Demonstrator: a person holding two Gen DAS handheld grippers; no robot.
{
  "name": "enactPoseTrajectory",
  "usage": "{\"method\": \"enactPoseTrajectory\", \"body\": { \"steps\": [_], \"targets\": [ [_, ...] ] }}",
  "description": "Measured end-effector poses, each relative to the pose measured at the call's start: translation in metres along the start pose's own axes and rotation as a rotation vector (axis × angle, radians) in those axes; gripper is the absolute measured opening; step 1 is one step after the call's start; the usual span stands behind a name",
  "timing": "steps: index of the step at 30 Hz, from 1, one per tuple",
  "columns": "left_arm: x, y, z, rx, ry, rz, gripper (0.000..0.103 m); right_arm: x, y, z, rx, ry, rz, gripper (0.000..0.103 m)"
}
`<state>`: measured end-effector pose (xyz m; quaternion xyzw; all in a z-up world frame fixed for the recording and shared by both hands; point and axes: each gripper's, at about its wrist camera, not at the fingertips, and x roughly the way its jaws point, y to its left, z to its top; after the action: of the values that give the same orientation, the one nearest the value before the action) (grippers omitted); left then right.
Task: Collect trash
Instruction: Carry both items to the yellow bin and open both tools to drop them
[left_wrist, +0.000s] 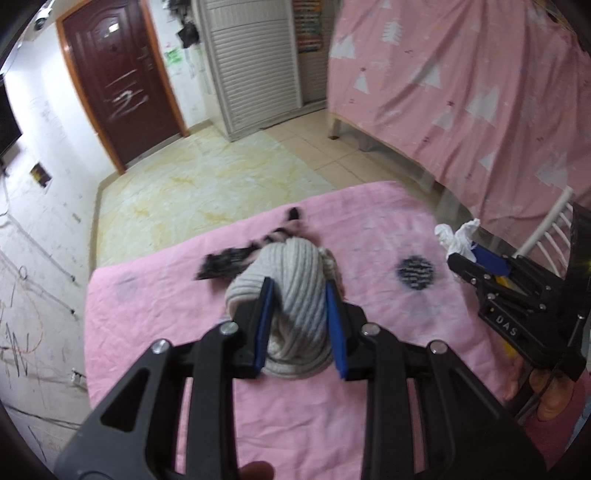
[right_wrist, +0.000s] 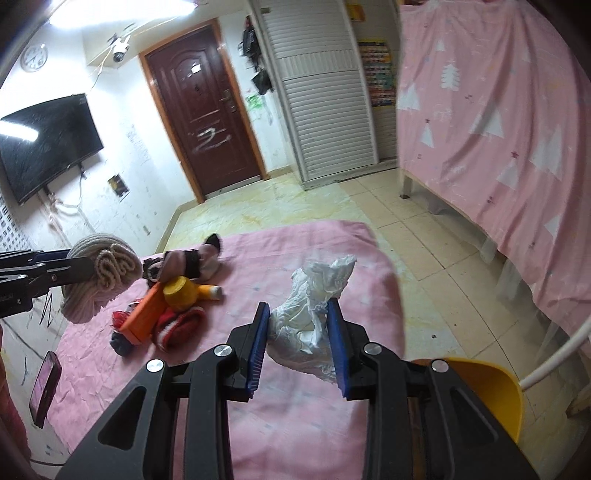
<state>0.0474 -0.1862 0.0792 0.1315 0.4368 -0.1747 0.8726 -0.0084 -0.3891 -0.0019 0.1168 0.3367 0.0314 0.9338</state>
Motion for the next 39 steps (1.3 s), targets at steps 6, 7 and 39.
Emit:
{"method": "enactPoseTrajectory", "body": {
  "steps": [6, 7, 39],
  "targets": [
    [0.006, -0.061, 0.005, 0.083, 0.007, -0.072, 0.026, -0.026, -0.041, -0.019, 0.053, -0.023, -0.055, 0.025],
    [0.007, -0.075, 0.006, 0.102, 0.008, -0.089, 0.026, -0.030, -0.049, -0.022, 0.062, -0.024, -0.067, 0.025],
    [0.051, -0.262, 0.014, 0.298, 0.091, -0.244, 0.046, -0.052, -0.171, -0.101, 0.286, 0.078, -0.098, 0.056]
  ]
}}
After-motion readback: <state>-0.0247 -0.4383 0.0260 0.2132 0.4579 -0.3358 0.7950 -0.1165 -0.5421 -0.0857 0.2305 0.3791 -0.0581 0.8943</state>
